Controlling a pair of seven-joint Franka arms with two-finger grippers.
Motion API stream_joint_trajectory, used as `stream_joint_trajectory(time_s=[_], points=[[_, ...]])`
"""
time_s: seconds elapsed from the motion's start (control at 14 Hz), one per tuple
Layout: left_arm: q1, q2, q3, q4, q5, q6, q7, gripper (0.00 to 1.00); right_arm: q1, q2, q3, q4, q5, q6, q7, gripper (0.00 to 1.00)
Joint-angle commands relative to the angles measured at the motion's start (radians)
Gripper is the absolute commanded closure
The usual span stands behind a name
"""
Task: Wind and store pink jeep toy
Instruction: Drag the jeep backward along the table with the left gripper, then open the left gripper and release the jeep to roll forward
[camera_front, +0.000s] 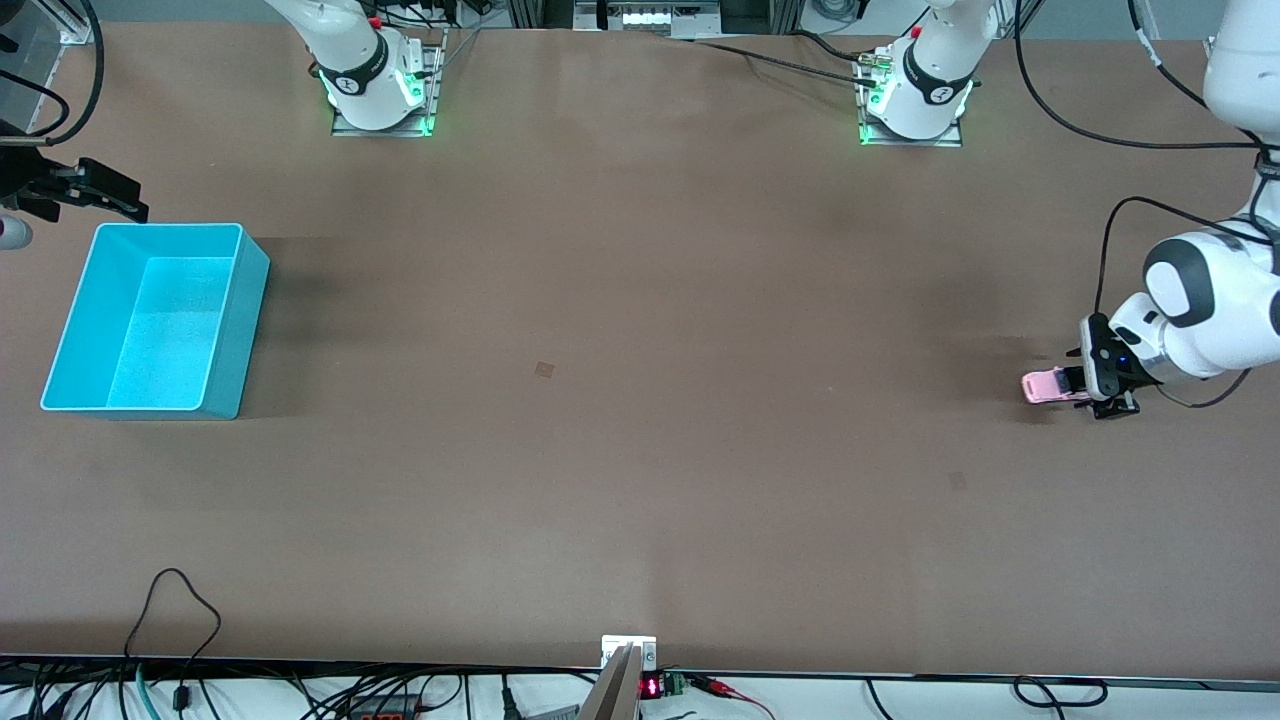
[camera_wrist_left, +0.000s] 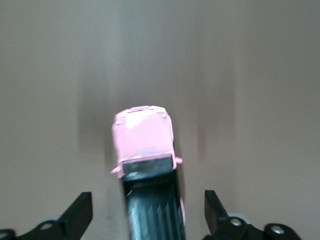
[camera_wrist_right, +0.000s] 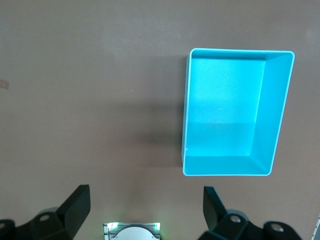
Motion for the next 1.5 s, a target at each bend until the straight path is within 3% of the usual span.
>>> stream_joint_trajectory(time_s=[0.0,0.43,0.85,1.42], points=[[0.006,-0.088,-0.028,0.013,0.0,-0.09,0.013,0.0,-0.006,-0.006,0.007,-0.001,0.002,-0.011,0.011,0.0],[-0.005,-0.122,-0.108,0.011,-0.005,-0.176,0.019,0.0,-0.006,-0.006,0.007,0.0,0.001,-0.01,0.011,0.0],[-0.103,-0.105,-0.108,0.011,-0.005,-0.159,0.016,0.0,-0.006,-0.004,0.007,0.0,0.001,-0.01,0.009,0.0],[-0.125,-0.105,-0.108,0.01,-0.006,-0.159,0.016,0.0,-0.006,-0.003,0.007,0.003,0.002,-0.008,0.009,0.0]])
